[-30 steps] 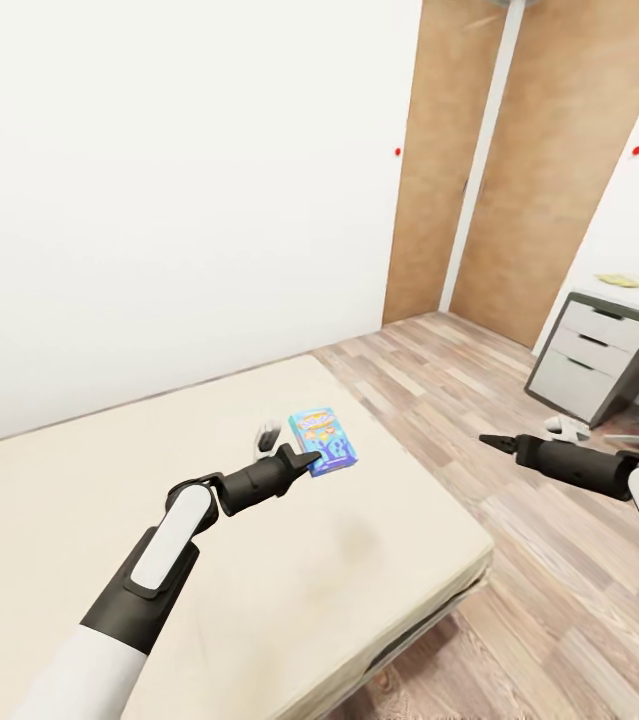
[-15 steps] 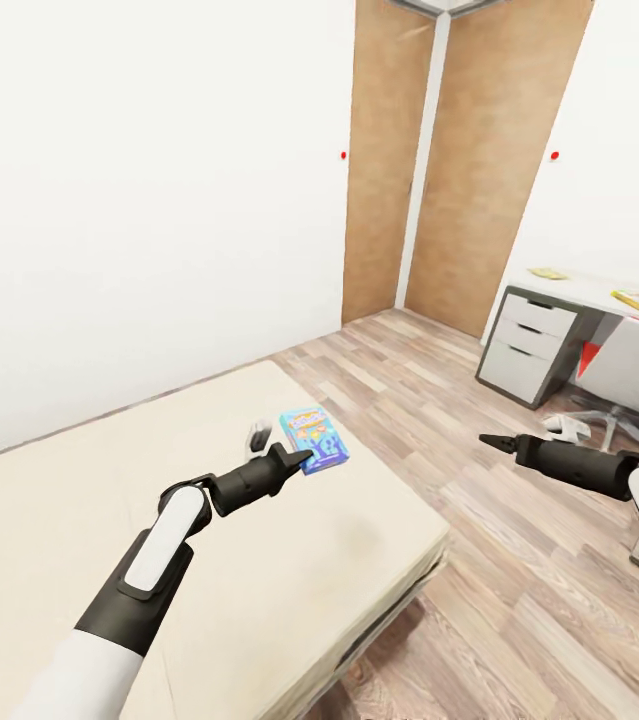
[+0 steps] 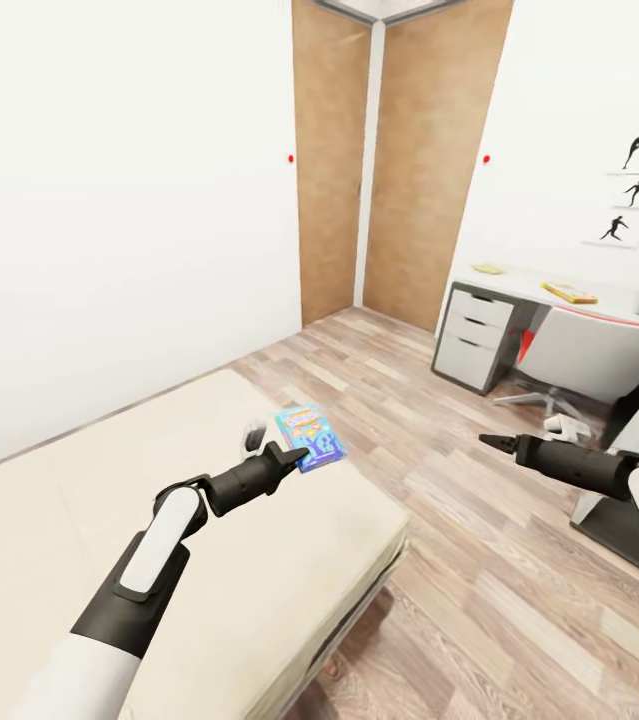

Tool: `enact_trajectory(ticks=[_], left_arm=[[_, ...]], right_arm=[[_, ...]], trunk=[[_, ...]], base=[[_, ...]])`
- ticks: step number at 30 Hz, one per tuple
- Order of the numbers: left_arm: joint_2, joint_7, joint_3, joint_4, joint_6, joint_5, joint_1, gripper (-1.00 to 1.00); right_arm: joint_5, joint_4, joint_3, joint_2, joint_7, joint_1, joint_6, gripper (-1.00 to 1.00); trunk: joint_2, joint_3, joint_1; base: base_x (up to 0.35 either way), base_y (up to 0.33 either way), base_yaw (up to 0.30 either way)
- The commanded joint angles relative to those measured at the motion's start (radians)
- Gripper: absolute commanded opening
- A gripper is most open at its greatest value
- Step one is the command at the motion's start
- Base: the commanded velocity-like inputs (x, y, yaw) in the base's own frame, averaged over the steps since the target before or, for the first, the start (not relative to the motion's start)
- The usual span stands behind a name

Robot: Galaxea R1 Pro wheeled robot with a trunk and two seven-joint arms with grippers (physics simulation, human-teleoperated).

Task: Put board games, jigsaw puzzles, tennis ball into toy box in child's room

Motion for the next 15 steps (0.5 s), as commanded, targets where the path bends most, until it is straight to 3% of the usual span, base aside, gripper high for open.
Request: enact_trajectory(ticks=[1,15], left_arm=[[0.000,0.000,0.001,-0.001,0.004,0.005,0.000,-1.00],[0.000,0.000,0.003,-0.002,0.005,0.006,0.000,-1.00]], right_arm=[[0.010,0.000,-0.001,0.000,0.010,-0.001,0.004,1.00],[0.009,0.000,-0.001,0.001,0.009,0.000,0.004,1.00]], trunk=[[0.007,0.002,-0.004],[0.105,0.046,-0.058]], base=[[0.000,0.000,-0.283],[0.000,0.000,-0.283]])
